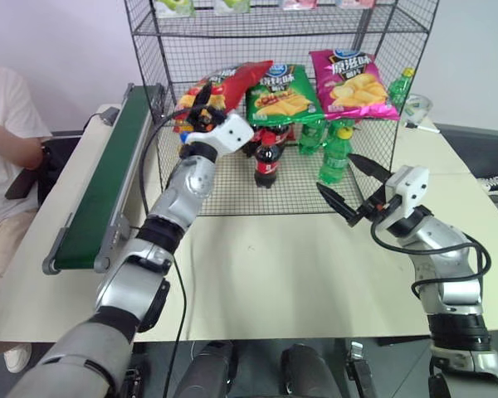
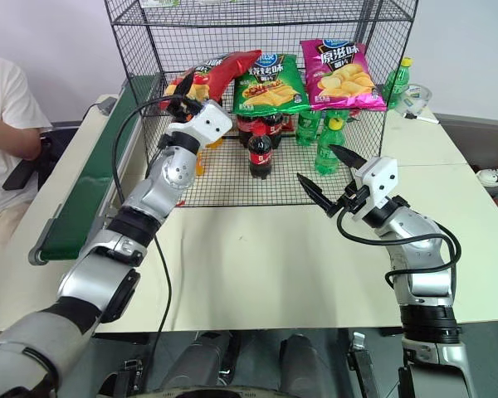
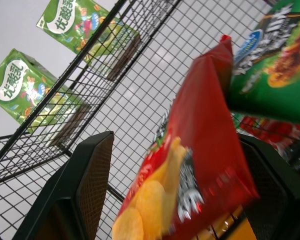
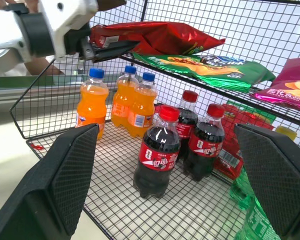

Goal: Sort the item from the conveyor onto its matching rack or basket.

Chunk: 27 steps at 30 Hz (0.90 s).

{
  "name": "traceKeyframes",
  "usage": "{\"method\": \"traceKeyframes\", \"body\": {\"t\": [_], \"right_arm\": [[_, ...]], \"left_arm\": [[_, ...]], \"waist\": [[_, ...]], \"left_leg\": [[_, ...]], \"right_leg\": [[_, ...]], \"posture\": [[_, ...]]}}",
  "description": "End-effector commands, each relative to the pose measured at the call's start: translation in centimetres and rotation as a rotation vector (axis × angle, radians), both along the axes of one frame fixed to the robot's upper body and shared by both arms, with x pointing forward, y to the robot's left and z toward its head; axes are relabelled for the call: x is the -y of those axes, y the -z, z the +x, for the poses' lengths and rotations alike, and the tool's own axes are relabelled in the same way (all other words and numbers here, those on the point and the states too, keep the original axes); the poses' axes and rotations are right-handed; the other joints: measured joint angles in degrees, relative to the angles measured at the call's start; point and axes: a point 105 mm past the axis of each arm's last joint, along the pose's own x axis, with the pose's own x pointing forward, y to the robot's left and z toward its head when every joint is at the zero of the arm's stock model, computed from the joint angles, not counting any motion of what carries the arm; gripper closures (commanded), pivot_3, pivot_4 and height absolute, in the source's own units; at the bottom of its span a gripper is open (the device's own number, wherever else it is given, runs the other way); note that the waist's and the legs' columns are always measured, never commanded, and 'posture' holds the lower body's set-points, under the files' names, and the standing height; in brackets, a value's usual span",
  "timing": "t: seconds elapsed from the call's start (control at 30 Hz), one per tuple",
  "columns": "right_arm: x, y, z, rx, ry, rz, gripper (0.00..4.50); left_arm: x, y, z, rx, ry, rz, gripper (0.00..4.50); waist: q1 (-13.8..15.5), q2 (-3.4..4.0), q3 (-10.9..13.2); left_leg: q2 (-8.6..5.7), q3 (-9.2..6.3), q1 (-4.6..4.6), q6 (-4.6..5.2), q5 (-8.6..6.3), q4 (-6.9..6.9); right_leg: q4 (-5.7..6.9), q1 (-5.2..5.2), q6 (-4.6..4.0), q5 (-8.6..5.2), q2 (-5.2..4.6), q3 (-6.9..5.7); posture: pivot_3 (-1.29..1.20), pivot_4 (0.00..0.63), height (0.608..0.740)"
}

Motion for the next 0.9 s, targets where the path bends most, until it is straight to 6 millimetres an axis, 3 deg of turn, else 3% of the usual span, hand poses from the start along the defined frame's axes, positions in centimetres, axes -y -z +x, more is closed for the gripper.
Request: {"method": "traceKeyframes", "body": {"t": [0.03, 0.37, 0.7, 0.77, 0.9], "right_arm": [[-0.3, -1.2, -0.5, 0.053, -0.019, 0.012, 0.0], [-0.4, -0.9, -0.5, 0.05, -0.024, -0.005, 0.0], [-0.4, -0.8, -0.5, 0.05, -0.028, -0.004, 0.0], [-0.4, -0.8, -0.6, 0.05, -0.028, -0.004, 0.0], [-0.4, -0.8, -0.6, 0.052, -0.026, -0.004, 0.0]], "left_arm": [[-0.2, -1.0, -1.1, 0.044, 0.031, 0.002, 0.9], [-2.0, -1.6, -4.2, 0.049, 0.163, -0.233, 0.9], [-1.5, -0.6, -7.9, 0.04, 0.369, -0.266, 0.9], [-1.8, 0.4, -7.9, -0.038, 0.409, -0.361, 0.9], [-3.8, 2.9, -7.1, -0.238, 0.445, -0.724, 0.9]], "waist": [[-0.1, 0.01, 0.0], [0.1, 0.02, 0.0], [0.1, 0.04, 0.0], [0.1, 0.04, 0.0], [0.0, 0.05, 0.0]], "left_leg": [[0.0, 0.0, 0.0, 0.0, 0.0, -0.01], [0.0, 0.0, 0.01, 0.0, 0.0, 0.02], [0.01, 0.0, 0.01, 0.0, 0.0, 0.02], [0.01, -0.01, 0.01, 0.0, 0.0, 0.02], [0.01, -0.02, 0.02, 0.02, -0.01, 0.03]], "right_leg": [[0.0, 0.0, 0.0, 0.0, 0.0, 0.01], [-0.01, 0.02, -0.01, 0.0, -0.02, 0.01], [-0.02, 0.03, -0.01, 0.0, -0.04, 0.01], [-0.02, 0.04, -0.02, 0.0, -0.08, 0.01], [-0.04, 0.07, -0.02, 0.0, -0.15, 0.0]], "posture": [[0.0, 0.15, 0.74], [0.0, 0.15, 0.74], [0.0, 0.15, 0.74], [0.0, 0.15, 0.74], [0.0, 0.15, 0.74]]}}
